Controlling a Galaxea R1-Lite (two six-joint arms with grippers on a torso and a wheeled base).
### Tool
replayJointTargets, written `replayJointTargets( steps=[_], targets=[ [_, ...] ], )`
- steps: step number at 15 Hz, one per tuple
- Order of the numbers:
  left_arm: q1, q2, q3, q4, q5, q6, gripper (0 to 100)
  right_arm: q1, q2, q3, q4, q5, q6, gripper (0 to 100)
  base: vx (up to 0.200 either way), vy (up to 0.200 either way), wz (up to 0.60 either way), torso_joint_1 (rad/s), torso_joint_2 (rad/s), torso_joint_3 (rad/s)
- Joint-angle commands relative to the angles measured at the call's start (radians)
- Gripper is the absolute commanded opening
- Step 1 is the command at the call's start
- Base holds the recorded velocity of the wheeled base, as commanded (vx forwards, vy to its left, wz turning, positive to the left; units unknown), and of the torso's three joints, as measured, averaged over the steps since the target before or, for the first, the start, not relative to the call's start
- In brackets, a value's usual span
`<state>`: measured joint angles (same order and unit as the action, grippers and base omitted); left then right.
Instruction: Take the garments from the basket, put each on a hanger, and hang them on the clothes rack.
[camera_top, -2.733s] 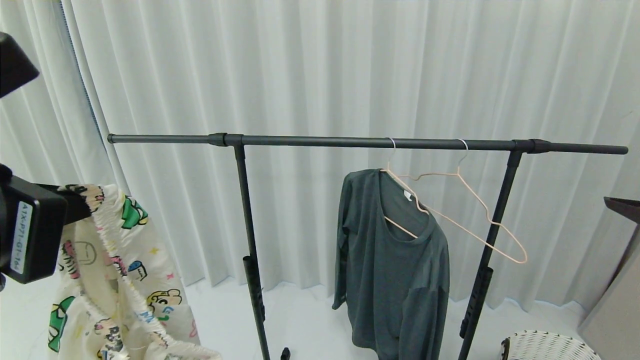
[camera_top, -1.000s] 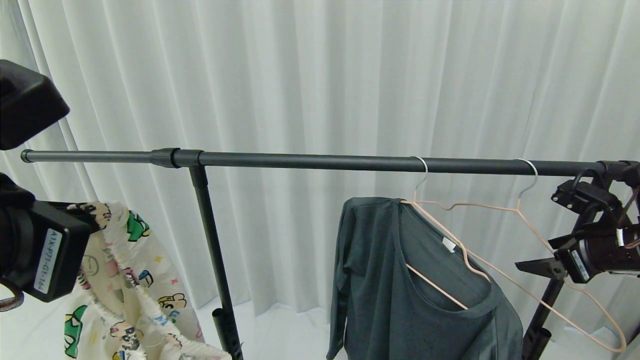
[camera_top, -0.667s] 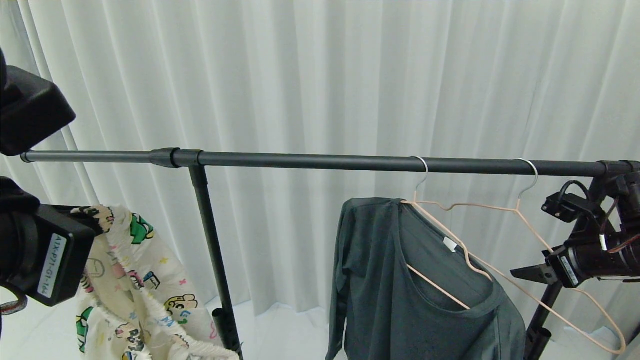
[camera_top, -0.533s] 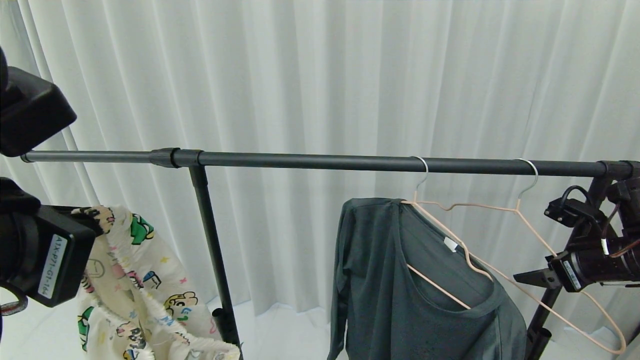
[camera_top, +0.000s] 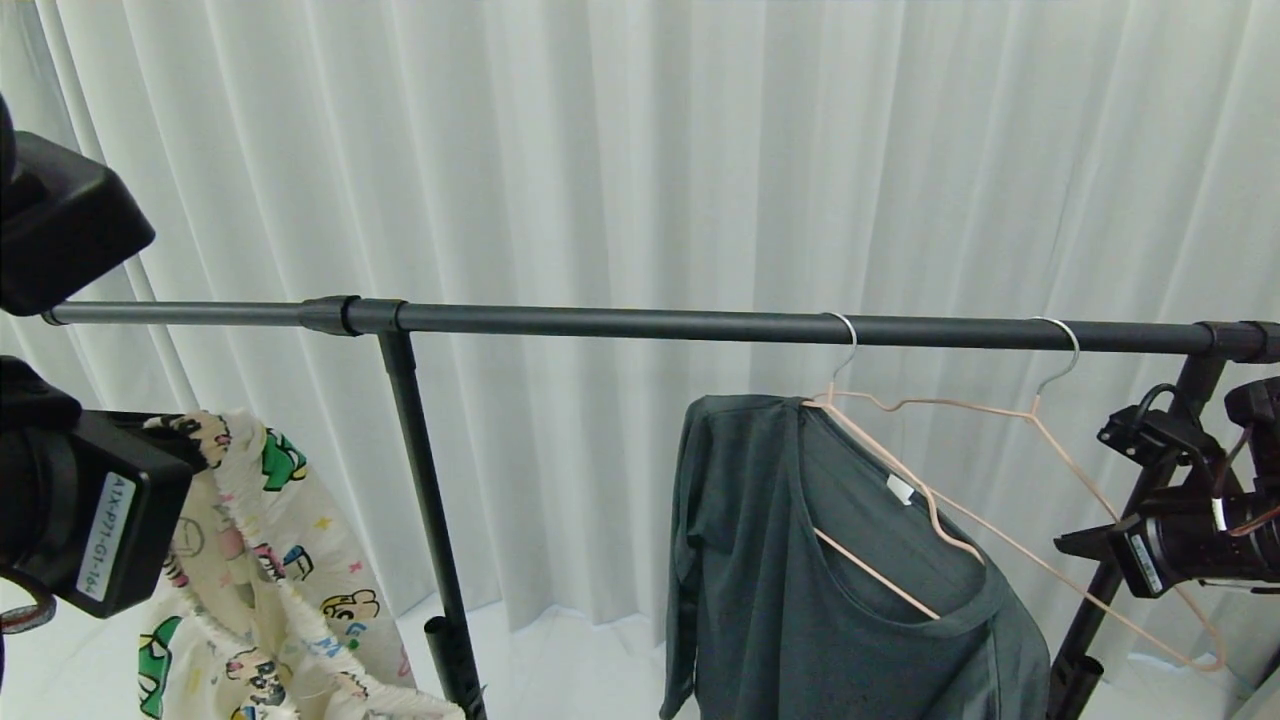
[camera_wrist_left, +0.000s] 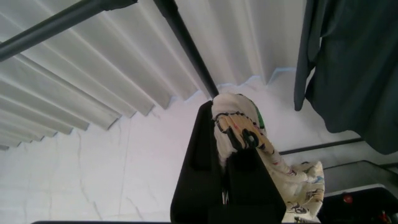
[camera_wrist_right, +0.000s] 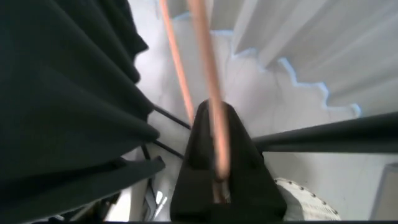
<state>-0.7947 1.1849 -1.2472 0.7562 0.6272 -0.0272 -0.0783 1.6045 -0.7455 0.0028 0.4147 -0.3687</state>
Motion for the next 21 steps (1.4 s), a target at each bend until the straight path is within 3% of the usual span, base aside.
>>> replayJointTargets(
  steps=[1, 7, 16, 17, 21],
  targets=[
    [-0.008, -0.001, 0.0, 0.0, 0.0, 0.0, 0, 0.0, -0.046, 0.002, 0.002, 0.013, 0.016, 0, 0.0, 0.0, 0.0, 0.0, 0.0, 0.0],
    [-0.02, -0.008, -0.001, 0.0, 0.003, 0.0, 0, 0.0, -0.159, 0.003, 0.011, 0.015, 0.08, 0, 0.0, 0.0, 0.0, 0.0, 0.0, 0.0],
    [-0.021, -0.027, -0.001, -0.001, 0.019, 0.0, 0, -0.006, -0.451, 0.003, 0.166, -0.04, 0.162, 0, 0.0, 0.0, 0.0, 0.0, 0.0, 0.0],
    [-0.021, -0.027, -0.001, 0.0, 0.019, 0.0, 0, -0.008, -0.479, 0.003, 0.177, -0.053, 0.165, 0, 0.0, 0.0, 0.0, 0.0, 0.0, 0.0],
    [-0.021, -0.027, 0.011, -0.031, 0.019, 0.0, 0, -0.008, -0.643, 0.003, 0.356, -0.215, 0.165, 0, 0.0, 0.0, 0.0, 0.0, 0.0, 0.0]
  ],
)
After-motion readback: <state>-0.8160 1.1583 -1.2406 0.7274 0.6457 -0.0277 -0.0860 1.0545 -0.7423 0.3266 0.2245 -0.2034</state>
